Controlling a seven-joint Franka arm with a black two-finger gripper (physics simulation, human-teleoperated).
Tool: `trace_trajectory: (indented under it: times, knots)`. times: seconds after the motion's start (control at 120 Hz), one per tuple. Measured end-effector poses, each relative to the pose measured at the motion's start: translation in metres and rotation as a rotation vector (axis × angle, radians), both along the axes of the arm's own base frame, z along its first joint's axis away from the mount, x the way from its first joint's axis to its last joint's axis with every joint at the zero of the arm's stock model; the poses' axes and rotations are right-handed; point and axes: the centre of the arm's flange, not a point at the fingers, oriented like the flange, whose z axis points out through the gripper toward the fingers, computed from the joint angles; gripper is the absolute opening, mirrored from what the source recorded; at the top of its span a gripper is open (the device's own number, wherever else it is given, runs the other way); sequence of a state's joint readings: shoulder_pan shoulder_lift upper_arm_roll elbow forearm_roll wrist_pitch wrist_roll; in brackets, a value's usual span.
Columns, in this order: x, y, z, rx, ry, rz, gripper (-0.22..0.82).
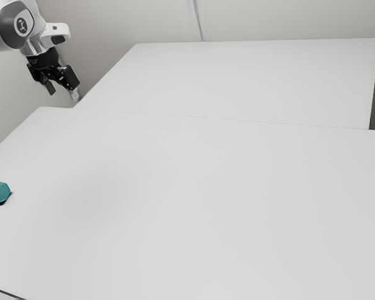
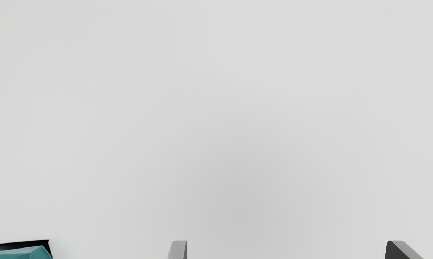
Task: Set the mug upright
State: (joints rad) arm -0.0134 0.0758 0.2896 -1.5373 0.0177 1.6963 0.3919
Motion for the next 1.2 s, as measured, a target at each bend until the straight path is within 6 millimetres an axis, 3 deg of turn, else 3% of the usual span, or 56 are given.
trace_trajectory:
  times: [0.108, 0.167, 0.375, 0.5, 0.625, 0.758, 0.992, 1.2]
  knots:
    - [-0.002, 0.009, 0.001, -0.002, -0.003, 0.012, 0.60]
    - [-0.007, 0.024, 0.002, -0.006, -0.009, 0.037, 0.60]
    - [-0.048, 0.141, -0.004, -0.050, -0.040, 0.213, 0.60]
    - [-0.060, 0.192, -0.026, -0.068, -0.020, 0.260, 0.60]
    - [-0.091, 0.266, -0.073, -0.131, 0.017, 0.340, 0.60]
    - [-0.108, 0.324, -0.105, -0.170, 0.010, 0.362, 0.60]
    - [-0.114, 0.395, -0.146, -0.204, -0.046, 0.303, 0.60]
    - [-0.143, 0.452, -0.185, -0.247, -0.108, 0.265, 0.60]
